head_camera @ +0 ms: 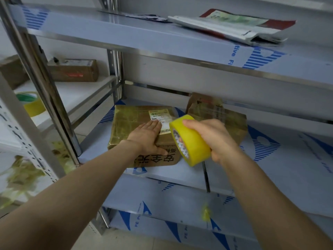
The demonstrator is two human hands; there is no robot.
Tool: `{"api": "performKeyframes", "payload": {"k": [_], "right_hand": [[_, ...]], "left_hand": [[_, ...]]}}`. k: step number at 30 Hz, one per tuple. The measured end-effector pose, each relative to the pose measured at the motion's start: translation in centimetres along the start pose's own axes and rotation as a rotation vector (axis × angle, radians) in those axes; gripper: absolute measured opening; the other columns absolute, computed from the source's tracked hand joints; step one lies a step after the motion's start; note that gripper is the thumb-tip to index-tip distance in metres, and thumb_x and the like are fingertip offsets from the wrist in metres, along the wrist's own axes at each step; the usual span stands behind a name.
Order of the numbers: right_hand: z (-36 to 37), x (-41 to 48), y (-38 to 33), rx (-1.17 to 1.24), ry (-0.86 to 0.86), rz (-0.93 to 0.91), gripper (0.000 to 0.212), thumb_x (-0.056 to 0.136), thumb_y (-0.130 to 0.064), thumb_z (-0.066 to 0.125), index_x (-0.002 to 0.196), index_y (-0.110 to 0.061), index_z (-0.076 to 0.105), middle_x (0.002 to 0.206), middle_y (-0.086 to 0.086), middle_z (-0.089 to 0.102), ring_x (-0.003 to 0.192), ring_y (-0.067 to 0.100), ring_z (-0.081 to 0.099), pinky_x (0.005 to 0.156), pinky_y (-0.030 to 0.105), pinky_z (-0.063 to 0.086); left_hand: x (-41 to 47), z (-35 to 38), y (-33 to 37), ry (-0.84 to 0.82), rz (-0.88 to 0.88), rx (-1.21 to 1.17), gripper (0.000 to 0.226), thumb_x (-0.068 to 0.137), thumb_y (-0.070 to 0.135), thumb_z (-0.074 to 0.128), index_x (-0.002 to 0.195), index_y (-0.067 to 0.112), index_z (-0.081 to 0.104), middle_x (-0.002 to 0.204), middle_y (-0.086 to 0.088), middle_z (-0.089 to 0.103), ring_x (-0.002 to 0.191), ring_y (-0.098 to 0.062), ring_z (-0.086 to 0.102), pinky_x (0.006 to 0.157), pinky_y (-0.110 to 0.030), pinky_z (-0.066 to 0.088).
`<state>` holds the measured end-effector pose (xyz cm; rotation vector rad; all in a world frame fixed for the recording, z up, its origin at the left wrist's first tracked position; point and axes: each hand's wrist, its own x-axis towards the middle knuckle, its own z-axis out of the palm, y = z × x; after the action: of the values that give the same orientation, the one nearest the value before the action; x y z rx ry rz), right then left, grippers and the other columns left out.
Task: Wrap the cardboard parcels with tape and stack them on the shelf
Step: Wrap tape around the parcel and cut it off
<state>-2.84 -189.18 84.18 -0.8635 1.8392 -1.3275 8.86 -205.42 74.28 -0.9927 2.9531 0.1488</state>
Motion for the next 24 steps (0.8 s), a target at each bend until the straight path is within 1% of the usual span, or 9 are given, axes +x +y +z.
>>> {"api": "performKeyframes", "payload": {"k": [3,5,7,10,12,14,16,20,24], "right_hand": [[0.3,-1.0,2.5,-0.029,0.093,-0.015,0.051,0.08,-0.037,0.072,0.091,0.012,0.064,0.086,0.028,0.066,0.069,0.035,0.066,0.064,0.029,0.044],[0.8,-1.5,3.8,-0.026,0.125,-0.031,0.059,0.08,-0.04,0.072,0.094,0.016,0.059,0.086,0.036,0.059,0.066,0.028,0.055,0.067,0.032,0.039],[1.5,-1.8,4.6,-0.024,0.116,-0.053,0.063,0.08,-0.043,0.07,0.09,0.017,0.056,0.085,0.038,0.06,0.066,0.028,0.052,0.065,0.036,0.042],[2.3,-2.1,5.5,-0.029,0.102,-0.052,0.071,0.073,-0.056,0.065,0.089,0.013,0.06,0.091,0.036,0.061,0.068,0.041,0.059,0.073,0.051,0.052],[2.4,-2.1,6.0,0.002,0.123,-0.029,0.063,0.076,-0.054,0.067,0.084,0.009,0.064,0.083,0.032,0.064,0.066,0.038,0.059,0.073,0.05,0.053],[2.4,-2.0,6.5,0.039,0.136,-0.007,0.058,0.08,-0.047,0.069,0.081,0.01,0.062,0.072,0.03,0.06,0.061,0.028,0.054,0.066,0.045,0.05],[2.6,-2.1,7.0,0.076,0.141,0.01,0.061,0.078,-0.046,0.071,0.084,0.014,0.059,0.079,0.037,0.059,0.063,0.026,0.053,0.065,0.041,0.049],[3.1,-2.4,7.6,0.092,0.119,0.03,0.078,0.065,-0.055,0.066,0.092,0.017,0.054,0.096,0.043,0.054,0.066,0.046,0.055,0.076,0.063,0.049],[3.3,-2.1,8.7,0.101,0.15,0.053,0.072,0.064,-0.053,0.065,0.088,0.014,0.058,0.087,0.037,0.061,0.067,0.032,0.056,0.072,0.053,0.052]], "left_hand": [[0.1,0.0,0.0,-0.004,-0.006,0.005,0.114,0.074,0.076,0.053,0.152,0.015,-0.004,0.16,-0.003,-0.004,0.147,-0.017,-0.001,0.119,-0.033,0.002],[0.1,0.0,0.1,-0.004,-0.007,0.003,0.113,0.075,0.075,0.053,0.152,0.015,-0.004,0.16,-0.003,-0.004,0.147,-0.017,-0.001,0.118,-0.033,0.001],[0.1,0.1,0.1,-0.002,-0.009,-0.003,0.111,0.076,0.073,0.053,0.152,0.015,-0.004,0.16,-0.003,-0.004,0.147,-0.017,-0.001,0.117,-0.032,0.001],[0.1,0.1,0.0,0.006,-0.008,-0.005,0.107,0.078,0.069,0.054,0.152,0.015,-0.002,0.16,-0.004,-0.002,0.147,-0.018,0.001,0.117,-0.032,0.002],[0.1,0.0,0.0,0.006,-0.008,-0.006,0.106,0.079,0.067,0.055,0.152,0.015,-0.001,0.161,-0.004,-0.001,0.147,-0.018,0.001,0.117,-0.032,0.002],[0.2,0.0,0.0,0.006,-0.008,-0.004,0.105,0.079,0.065,0.056,0.153,0.015,-0.001,0.161,-0.004,-0.001,0.147,-0.018,0.002,0.117,-0.032,0.003],[0.2,-0.1,0.0,0.005,-0.01,-0.004,0.106,0.079,0.066,0.057,0.153,0.015,0.0,0.161,-0.004,0.0,0.147,-0.018,0.002,0.117,-0.032,0.003],[0.3,0.1,0.0,0.005,-0.015,0.005,0.108,0.077,0.068,0.057,0.153,0.015,0.001,0.16,-0.004,0.001,0.147,-0.018,0.003,0.117,-0.031,0.003],[0.3,0.1,-0.2,-0.025,-0.024,0.019,0.11,0.076,0.069,0.057,0.152,0.016,-0.002,0.16,-0.004,-0.002,0.147,-0.018,0.001,0.117,-0.032,0.001]]}}
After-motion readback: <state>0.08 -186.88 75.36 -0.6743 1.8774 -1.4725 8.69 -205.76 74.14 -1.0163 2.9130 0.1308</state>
